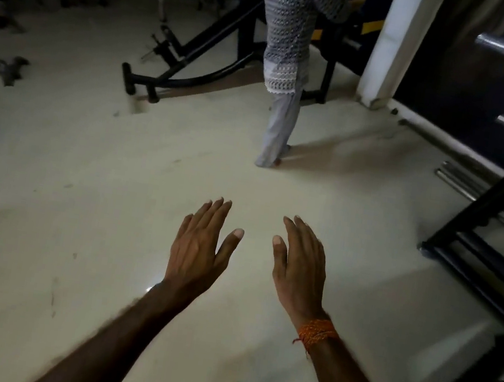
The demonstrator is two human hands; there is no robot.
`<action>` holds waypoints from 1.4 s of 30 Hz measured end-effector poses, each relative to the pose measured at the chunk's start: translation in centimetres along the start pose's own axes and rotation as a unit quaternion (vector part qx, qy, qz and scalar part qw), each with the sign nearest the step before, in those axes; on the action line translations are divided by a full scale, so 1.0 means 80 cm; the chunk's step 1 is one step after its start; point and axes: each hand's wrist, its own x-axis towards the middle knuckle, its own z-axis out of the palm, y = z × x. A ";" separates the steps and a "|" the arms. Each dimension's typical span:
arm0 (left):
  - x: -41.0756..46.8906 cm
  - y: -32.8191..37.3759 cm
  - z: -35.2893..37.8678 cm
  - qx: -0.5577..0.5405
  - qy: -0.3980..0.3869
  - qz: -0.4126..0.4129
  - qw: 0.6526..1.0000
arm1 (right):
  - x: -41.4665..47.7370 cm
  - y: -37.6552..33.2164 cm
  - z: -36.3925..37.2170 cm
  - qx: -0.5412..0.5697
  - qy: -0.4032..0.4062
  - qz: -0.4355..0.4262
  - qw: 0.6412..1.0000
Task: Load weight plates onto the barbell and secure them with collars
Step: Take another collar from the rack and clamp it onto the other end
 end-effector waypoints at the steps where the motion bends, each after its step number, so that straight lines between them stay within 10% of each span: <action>1: 0.032 0.006 0.008 -0.009 -0.003 0.010 1.000 | 0.027 0.007 -0.003 -0.006 0.010 0.008 1.000; 42: 1.225 0.345 0.492 -0.162 -0.200 0.345 0.903 | 1.068 0.468 -0.034 -0.133 0.245 0.277 0.919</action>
